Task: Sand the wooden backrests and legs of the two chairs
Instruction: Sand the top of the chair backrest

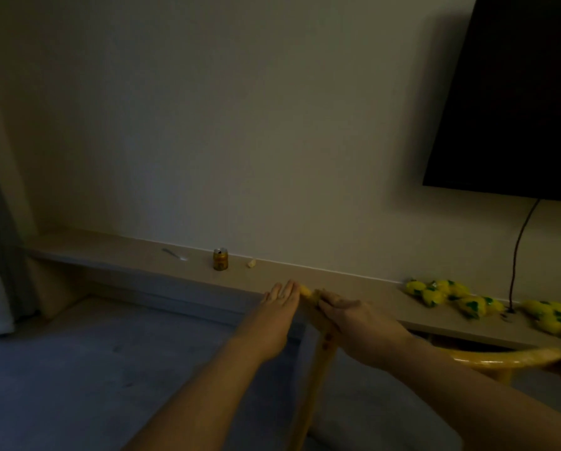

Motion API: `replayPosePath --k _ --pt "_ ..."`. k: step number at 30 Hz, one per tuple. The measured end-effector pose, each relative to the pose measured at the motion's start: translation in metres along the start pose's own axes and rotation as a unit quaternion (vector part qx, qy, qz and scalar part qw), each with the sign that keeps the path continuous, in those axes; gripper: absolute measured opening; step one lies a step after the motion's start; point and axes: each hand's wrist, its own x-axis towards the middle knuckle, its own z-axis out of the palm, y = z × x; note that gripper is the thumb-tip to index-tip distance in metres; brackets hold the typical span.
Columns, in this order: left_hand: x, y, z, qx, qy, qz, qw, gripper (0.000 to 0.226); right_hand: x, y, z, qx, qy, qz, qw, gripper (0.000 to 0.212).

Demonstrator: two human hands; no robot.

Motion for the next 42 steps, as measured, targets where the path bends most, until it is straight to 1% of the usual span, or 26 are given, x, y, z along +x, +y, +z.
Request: replayPosePath --k 5,10,13,16,19,21,25,26,28,31,33,36,38,40,42 --pt "-0.003 0.002 0.003 -0.002 -0.007 -0.007 1.000 0.101 0.017 -0.017 -0.006 -0.016 -0.010 -0.018 1.000 0.087" --pt "0.000 0.001 0.002 -0.007 0.001 -0.003 1.000 0.102 -0.009 0.003 0.000 -0.057 -0.018 -0.017 0.998 0.072" --pt "-0.001 0.000 0.004 -0.015 0.006 -0.004 1.000 0.100 -0.005 -0.002 0.003 -0.084 -0.015 -0.026 0.996 0.073" --pt "0.001 0.000 0.006 -0.020 0.004 -0.004 1.000 0.101 0.012 -0.021 0.006 -0.088 0.001 -0.055 0.995 0.078" --pt "0.002 -0.001 0.003 -0.015 0.004 0.002 1.000 0.101 0.013 -0.028 0.011 -0.095 0.023 -0.044 0.994 0.071" --pt "0.002 0.001 0.001 -0.019 0.006 0.003 1.000 0.100 0.000 -0.026 0.011 -0.099 0.008 -0.029 0.995 0.069" --pt "0.003 0.006 0.003 -0.017 0.009 0.000 1.000 0.099 -0.015 -0.018 0.008 -0.133 0.062 -0.033 0.989 0.076" --pt "0.003 0.006 0.004 -0.014 0.008 -0.002 1.000 0.099 -0.013 -0.018 0.010 -0.124 0.059 -0.044 0.990 0.076" --pt "0.002 0.005 0.005 0.003 0.007 -0.006 1.000 0.098 -0.003 -0.019 0.013 -0.074 0.018 -0.046 0.996 0.079" --pt "0.000 0.006 0.006 0.038 0.012 -0.011 0.999 0.097 0.013 -0.022 0.007 -0.024 0.029 -0.046 0.998 0.088" --pt "-0.001 0.007 0.004 0.070 0.008 -0.008 0.997 0.094 0.006 -0.014 0.004 -0.002 0.019 -0.031 0.999 0.087" --pt "-0.003 0.012 -0.003 0.097 0.017 0.002 0.995 0.087 -0.022 0.009 0.011 -0.001 0.014 0.007 1.000 0.075" --pt "-0.005 0.020 -0.004 0.110 0.037 0.031 0.993 0.084 -0.031 0.016 0.014 -0.002 0.010 0.012 1.000 0.069" --pt "-0.007 0.030 -0.002 0.108 0.046 0.058 0.991 0.084 -0.025 0.009 0.012 -0.003 0.005 0.012 1.000 0.071" --pt "-0.006 0.038 0.001 0.094 0.033 0.053 0.994 0.085 -0.015 -0.003 0.010 0.002 0.022 0.004 1.000 0.078"
